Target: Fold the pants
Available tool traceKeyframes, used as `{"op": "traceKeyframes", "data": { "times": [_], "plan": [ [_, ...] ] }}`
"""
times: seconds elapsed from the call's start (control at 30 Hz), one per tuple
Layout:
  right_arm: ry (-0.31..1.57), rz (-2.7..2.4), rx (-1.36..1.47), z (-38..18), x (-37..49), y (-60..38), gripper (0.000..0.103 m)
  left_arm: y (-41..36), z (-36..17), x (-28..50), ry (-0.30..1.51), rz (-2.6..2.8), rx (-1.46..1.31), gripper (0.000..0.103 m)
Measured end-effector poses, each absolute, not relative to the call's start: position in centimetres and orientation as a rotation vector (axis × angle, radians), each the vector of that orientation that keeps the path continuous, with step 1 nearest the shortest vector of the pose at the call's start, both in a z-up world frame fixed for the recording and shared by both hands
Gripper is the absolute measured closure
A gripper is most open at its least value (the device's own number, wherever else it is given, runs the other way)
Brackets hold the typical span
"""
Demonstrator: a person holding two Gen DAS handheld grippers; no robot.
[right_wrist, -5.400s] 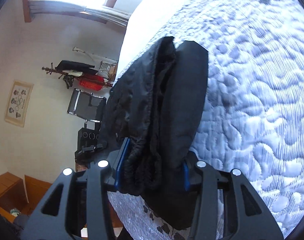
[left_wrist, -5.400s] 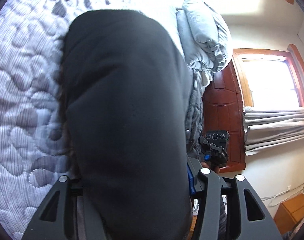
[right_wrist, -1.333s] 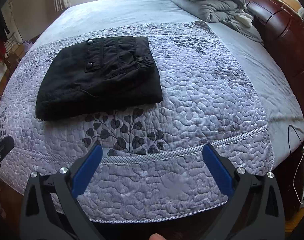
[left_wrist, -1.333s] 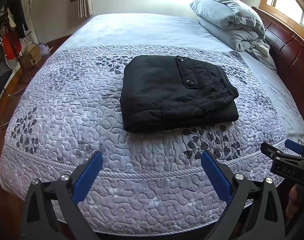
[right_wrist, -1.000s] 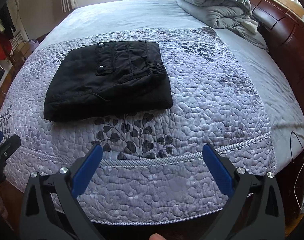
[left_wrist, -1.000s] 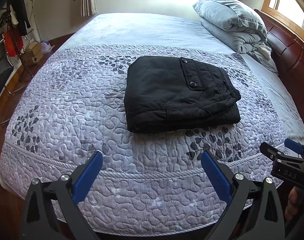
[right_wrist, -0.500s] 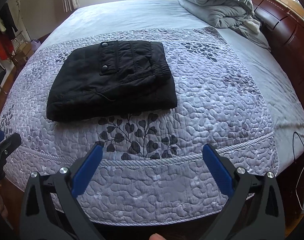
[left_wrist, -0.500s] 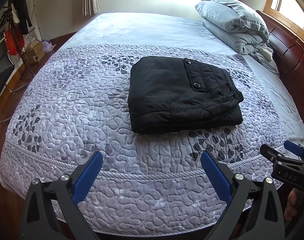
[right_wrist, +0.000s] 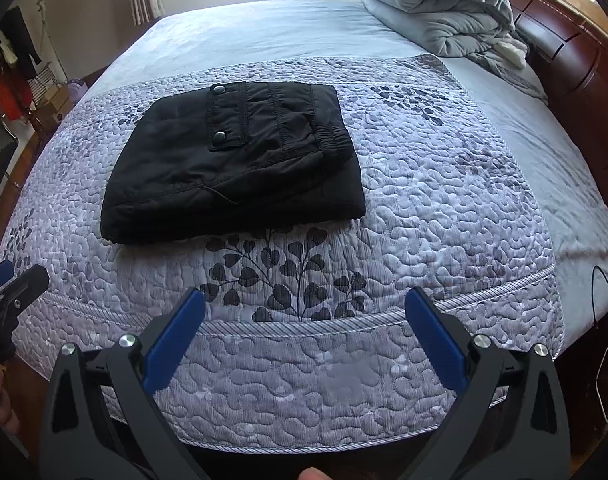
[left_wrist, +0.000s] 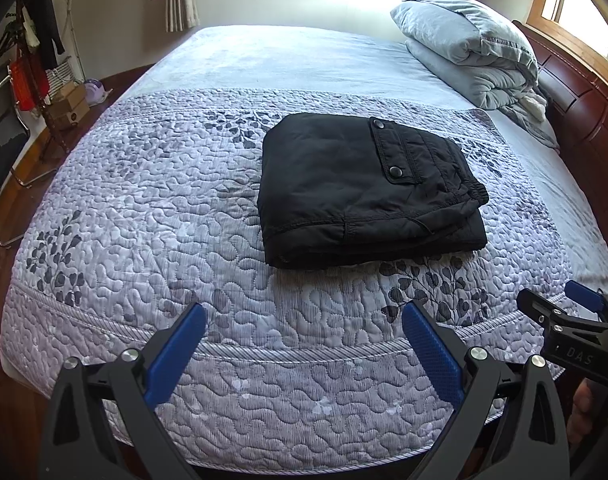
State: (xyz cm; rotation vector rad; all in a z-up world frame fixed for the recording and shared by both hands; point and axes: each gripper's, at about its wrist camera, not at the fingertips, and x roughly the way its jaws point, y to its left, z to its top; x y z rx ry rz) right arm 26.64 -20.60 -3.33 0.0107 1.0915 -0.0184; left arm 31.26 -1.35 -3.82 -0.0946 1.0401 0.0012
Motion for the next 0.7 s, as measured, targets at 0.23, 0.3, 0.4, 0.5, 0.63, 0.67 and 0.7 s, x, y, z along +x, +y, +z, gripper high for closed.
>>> {"op": "traceKeyframes", "data": {
  "times": [0.23,0.3,0.4,0.5,0.63,0.67,0.7],
  "plan": [
    [1.097,-0.025,0.002,-3.55,26.56,-20.64,0.003,-1.40,-3.85,31.18,1.025,-0.010,-0.110,0.004],
    [1.098,-0.027,0.002,-3.57,26.58,-20.72,0.003,-1.43,-3.88,31.17,1.024,-0.016,-0.111,0.004],
    [1.099,-0.029,-0.001,-3.64,26.64,-20.76,0.003,-1.43,-3.92,31.26,1.023,-0.009,-0.106,0.004],
    [1.100,-0.030,0.001,-3.74,26.69,-20.88,0.003,-1.27,-4.01,31.35,1.032,-0.011,-0.124,0.004],
    [1.104,-0.033,0.001,-3.90,26.69,-20.97,0.003,-1.16,-4.08,31.33,1.035,-0.019,-0.152,0.004],
    [1.104,-0.034,0.001,-3.95,26.66,-20.98,0.003,-1.25,-4.04,31.28,1.031,-0.021,-0.148,0.004],
    [1.105,-0.035,0.000,-3.98,26.64,-21.01,0.003,-1.32,-4.02,31.26,1.030,-0.019,-0.140,0.004]
  ]
}}
